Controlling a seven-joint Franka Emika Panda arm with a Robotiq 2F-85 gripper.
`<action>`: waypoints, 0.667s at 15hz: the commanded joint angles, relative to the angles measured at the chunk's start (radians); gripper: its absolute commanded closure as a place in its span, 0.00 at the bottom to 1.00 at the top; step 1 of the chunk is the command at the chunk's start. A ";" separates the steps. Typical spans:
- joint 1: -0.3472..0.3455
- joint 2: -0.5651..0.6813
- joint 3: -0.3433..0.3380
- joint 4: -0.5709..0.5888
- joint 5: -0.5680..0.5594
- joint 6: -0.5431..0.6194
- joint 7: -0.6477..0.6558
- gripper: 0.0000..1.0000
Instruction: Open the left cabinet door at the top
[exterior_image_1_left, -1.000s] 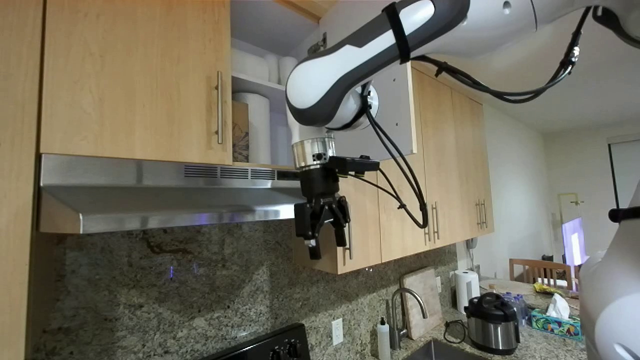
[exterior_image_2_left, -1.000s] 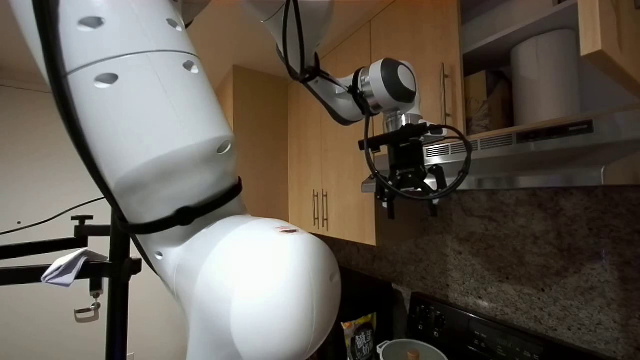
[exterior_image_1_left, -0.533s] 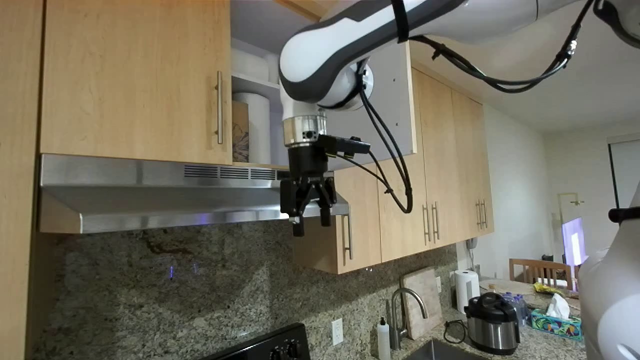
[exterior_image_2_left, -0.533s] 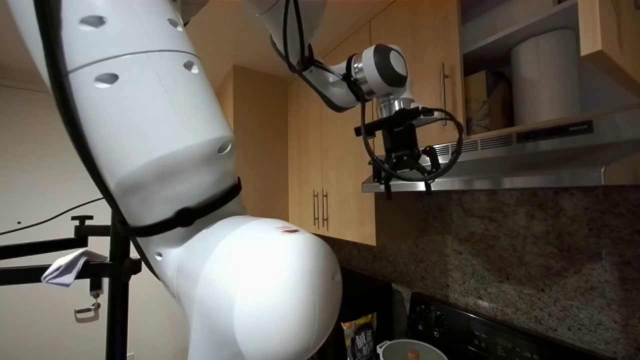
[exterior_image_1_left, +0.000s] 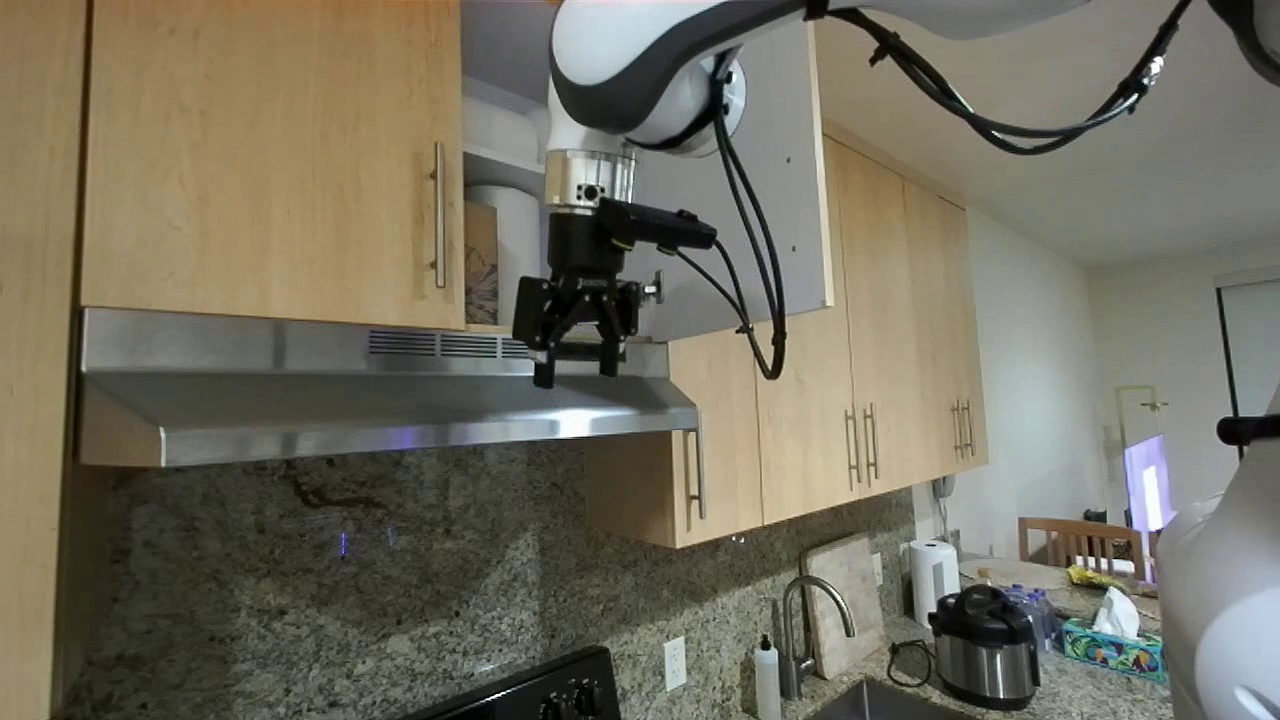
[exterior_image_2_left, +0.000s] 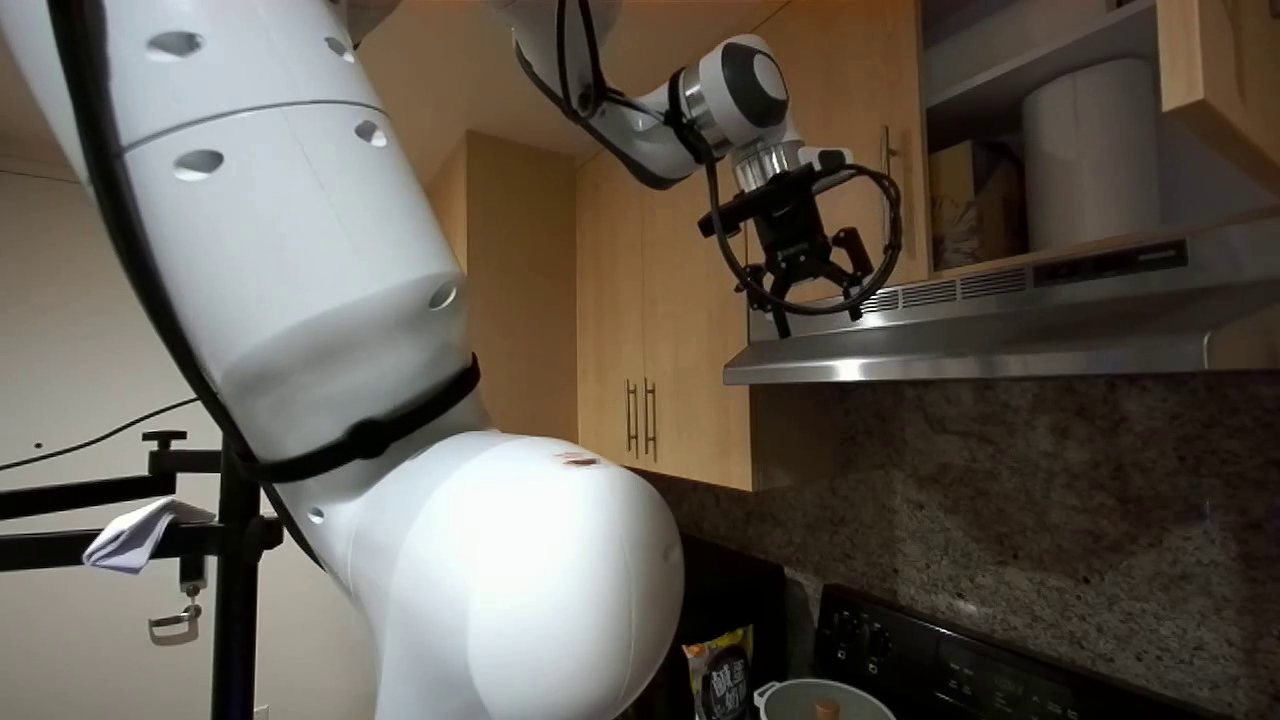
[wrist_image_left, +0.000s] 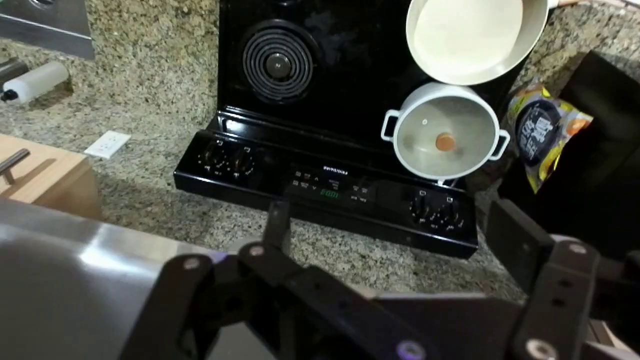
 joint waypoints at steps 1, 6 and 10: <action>-0.025 -0.009 0.012 0.017 -0.031 0.092 0.091 0.00; -0.066 -0.037 0.029 0.030 -0.121 0.277 0.173 0.00; -0.090 -0.054 0.052 0.079 -0.223 0.391 0.131 0.00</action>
